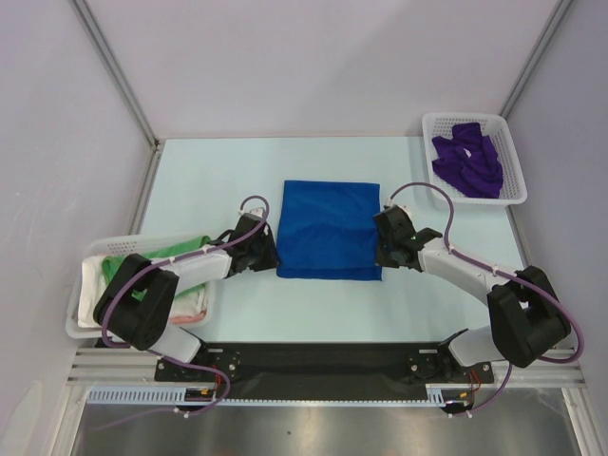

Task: Fold and stack the towels
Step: Fold the towel

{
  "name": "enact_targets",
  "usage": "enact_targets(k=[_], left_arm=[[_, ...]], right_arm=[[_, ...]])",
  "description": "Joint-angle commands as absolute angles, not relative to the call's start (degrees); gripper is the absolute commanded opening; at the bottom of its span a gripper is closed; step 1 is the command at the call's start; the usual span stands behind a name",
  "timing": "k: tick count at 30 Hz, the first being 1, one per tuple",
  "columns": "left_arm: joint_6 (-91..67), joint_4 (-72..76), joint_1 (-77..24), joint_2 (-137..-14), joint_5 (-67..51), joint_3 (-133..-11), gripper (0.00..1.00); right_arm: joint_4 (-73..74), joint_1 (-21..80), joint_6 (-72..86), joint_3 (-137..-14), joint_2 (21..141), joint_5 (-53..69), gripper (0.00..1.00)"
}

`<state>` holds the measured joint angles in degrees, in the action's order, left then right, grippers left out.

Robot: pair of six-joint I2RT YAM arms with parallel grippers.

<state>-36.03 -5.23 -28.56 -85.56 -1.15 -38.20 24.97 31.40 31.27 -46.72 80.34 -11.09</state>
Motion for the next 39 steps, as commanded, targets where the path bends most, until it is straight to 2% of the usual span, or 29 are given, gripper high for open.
enact_targets(k=[1,5,8,9,15,32,39], left_arm=[[-36.5,-3.7,-28.9,-84.3,-0.2,-37.1,0.33],[-36.4,-3.6,-28.9,-85.3,-0.2,-37.9,0.30],[-36.6,-3.2,-28.9,-85.5,-0.2,-38.1,0.22],[-36.6,-3.1,-28.8,-85.3,-0.2,-38.2,0.16],[-36.4,-3.5,-28.9,-84.4,-0.2,-38.7,0.00],[-35.7,-8.3,-28.9,-77.3,-0.5,-40.6,0.00],[-36.1,-8.4,-28.9,-74.5,-1.7,-37.8,0.00]], right_arm=[[24.1,31.6,31.0,-46.5,79.0,-11.2,0.00],[23.8,31.6,31.1,-46.3,79.1,-11.2,0.00],[23.9,31.7,31.1,-46.2,79.1,-11.2,0.00],[23.9,31.6,31.1,-46.1,79.0,-11.2,0.00],[24.0,31.6,30.9,-46.2,78.7,-11.2,0.00],[27.0,31.6,30.8,-45.9,74.4,-12.5,0.00],[27.2,32.1,31.6,-43.8,72.4,-12.5,0.00]])
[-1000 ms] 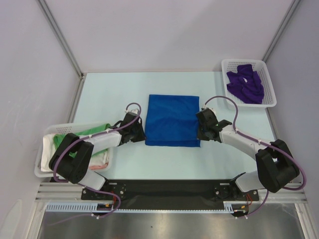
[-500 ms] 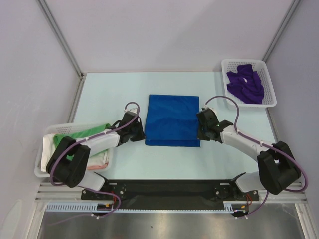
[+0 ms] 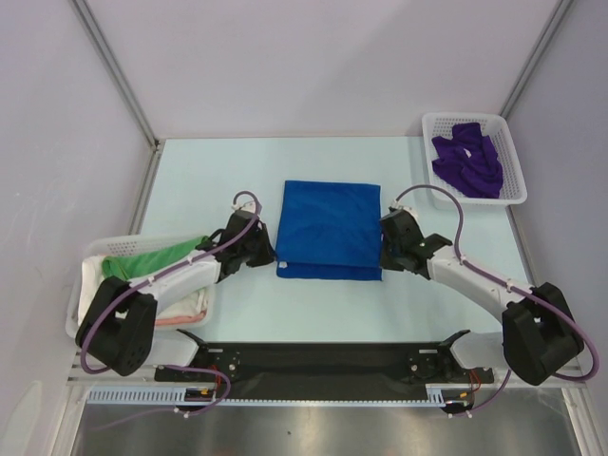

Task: Fold and stack the towels
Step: Fold the towel

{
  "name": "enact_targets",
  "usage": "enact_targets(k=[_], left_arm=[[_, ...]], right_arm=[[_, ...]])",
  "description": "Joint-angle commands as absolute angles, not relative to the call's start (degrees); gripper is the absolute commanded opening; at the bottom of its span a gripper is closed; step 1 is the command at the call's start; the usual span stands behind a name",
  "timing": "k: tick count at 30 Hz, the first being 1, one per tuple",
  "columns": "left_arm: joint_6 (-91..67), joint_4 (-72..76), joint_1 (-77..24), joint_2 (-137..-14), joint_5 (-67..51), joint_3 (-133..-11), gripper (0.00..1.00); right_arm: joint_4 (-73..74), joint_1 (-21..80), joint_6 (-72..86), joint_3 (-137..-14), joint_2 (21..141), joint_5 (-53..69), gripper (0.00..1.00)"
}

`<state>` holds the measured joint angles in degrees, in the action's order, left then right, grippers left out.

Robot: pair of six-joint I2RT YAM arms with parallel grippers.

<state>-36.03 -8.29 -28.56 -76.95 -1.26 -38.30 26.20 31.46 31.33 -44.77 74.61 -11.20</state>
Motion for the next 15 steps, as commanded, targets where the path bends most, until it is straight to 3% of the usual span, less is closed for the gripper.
enact_targets(k=[1,15], left_arm=[[-36.2,-8.3,-28.9,-74.4,-1.8,-37.4,0.00],[-36.8,-5.7,-29.3,-76.2,-3.3,-33.6,0.00]], right_arm=[[27.2,32.0,31.9,-43.4,72.2,-12.3,0.00],[25.2,33.9,33.8,-38.4,72.2,-11.9,0.00]])
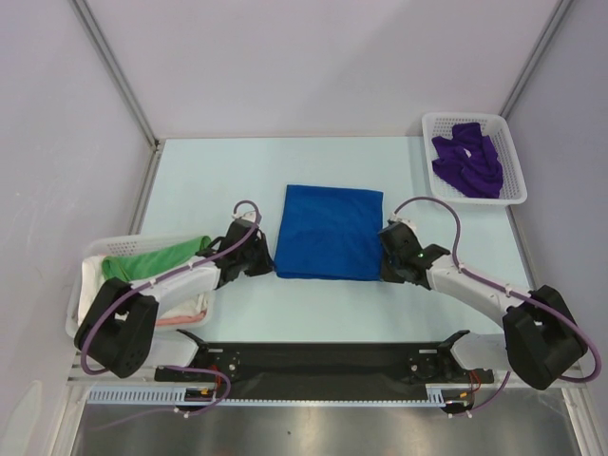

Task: Fold and stack the towels
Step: Fold the towel

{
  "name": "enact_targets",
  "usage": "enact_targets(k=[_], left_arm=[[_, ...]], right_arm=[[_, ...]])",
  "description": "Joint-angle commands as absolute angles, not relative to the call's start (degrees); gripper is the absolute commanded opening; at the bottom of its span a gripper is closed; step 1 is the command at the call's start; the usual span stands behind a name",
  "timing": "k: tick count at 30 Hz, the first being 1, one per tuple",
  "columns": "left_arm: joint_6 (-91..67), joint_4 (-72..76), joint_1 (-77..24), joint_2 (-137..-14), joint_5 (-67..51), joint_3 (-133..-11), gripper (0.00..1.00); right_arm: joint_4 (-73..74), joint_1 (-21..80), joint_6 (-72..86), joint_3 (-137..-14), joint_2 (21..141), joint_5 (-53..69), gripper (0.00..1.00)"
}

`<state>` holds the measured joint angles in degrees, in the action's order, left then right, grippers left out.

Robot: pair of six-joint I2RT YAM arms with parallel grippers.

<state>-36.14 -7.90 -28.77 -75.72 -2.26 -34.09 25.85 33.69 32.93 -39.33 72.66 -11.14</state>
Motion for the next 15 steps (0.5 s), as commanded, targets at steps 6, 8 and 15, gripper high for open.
enact_targets(k=[6,8,15], left_arm=[[-36.9,-3.7,-29.4,-79.2,-3.2,-33.0,0.01],[-37.0,-3.3,-29.4,-80.3,-3.4,-33.3,0.03],[-36.2,-7.4,-29.4,-78.6,-2.1,-36.3,0.33]], right_arm=[[22.2,33.4,33.6,-36.8,74.8,-10.1,0.00],[21.0,33.1,33.5,-36.6,75.5,-9.2,0.03],[22.9,31.7,32.3,-38.1,73.7,-8.8,0.31]])
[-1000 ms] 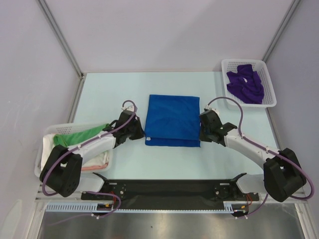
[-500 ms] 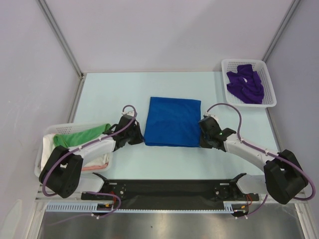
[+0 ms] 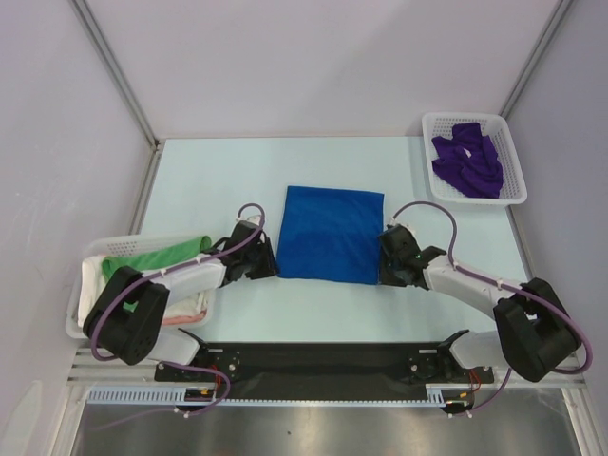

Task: Fold and stack the towels
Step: Fold the towel

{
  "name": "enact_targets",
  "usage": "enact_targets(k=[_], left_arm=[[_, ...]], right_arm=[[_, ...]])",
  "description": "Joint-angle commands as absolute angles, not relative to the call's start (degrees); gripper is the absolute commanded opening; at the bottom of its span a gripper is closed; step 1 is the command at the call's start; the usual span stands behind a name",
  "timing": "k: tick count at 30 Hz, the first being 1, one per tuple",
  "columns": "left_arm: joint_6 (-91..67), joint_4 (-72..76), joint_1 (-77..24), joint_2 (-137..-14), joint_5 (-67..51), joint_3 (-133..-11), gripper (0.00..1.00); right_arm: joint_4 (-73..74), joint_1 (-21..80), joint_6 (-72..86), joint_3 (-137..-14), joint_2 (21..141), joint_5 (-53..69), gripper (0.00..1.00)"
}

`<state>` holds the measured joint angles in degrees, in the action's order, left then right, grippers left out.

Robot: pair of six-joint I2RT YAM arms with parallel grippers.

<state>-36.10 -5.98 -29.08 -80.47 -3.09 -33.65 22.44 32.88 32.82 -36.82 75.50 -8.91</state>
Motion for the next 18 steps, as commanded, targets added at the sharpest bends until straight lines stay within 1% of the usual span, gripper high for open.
enact_targets(k=[1,3,5,7,8,10,11,13,14,15,16,18], left_arm=[[-36.0,-8.3,-29.4,-77.9,-1.8,-36.8,0.39],[-35.6,-11.4,-29.5,-75.1,-0.2,-39.1,0.43],[-35.0,-14.0,-29.3,-72.6,2.4,-42.6,0.49],[-34.4,-14.9,-28.1,-72.9,4.0,-45.9,0.54],[-33.8,-15.7,-27.5,-73.5,4.1,-49.9,0.54],[-32.9,-14.9,-25.8,-77.1,5.5,-53.5,0.57],[-32.2,-14.2,-24.9,-78.7,5.4,-57.4,0.58],[-31.3,-13.2,-22.3,-85.6,4.0,-61.5,0.60],[-30.4,-12.6,-21.3,-88.7,2.7,-66.0,0.61],[-30.0,-12.1,-20.5,-91.4,0.9,-68.1,0.61],[-29.4,-10.7,-19.4,-96.5,-2.5,-70.1,0.61],[-28.0,-7.9,-18.8,-100.7,-4.7,-74.6,0.61]], right_arm=[[23.4,31.1,31.8,-38.5,71.8,-8.6,0.38],[24.1,28.1,31.0,-40.2,70.1,-7.2,0.42],[23.8,24.8,29.8,-42.2,69.0,-4.6,0.45],[22.9,20.3,28.7,-47.1,70.3,-1.9,0.46],[22.6,19.2,27.3,-49.3,73.2,-1.2,0.46],[21.6,16.4,26.5,-55.6,77.1,0.9,0.45],[21.1,13.7,26.5,-57.5,79.6,2.4,0.44],[17.9,11.8,26.8,-62.4,86.0,4.5,0.44],[17.4,10.3,27.0,-64.1,88.3,5.1,0.44],[16.6,9.7,27.3,-66.2,93.5,6.1,0.43],[16.1,9.1,27.6,-69.6,95.7,7.3,0.43],[13.5,8.0,28.4,-72.5,100.1,9.0,0.42]])
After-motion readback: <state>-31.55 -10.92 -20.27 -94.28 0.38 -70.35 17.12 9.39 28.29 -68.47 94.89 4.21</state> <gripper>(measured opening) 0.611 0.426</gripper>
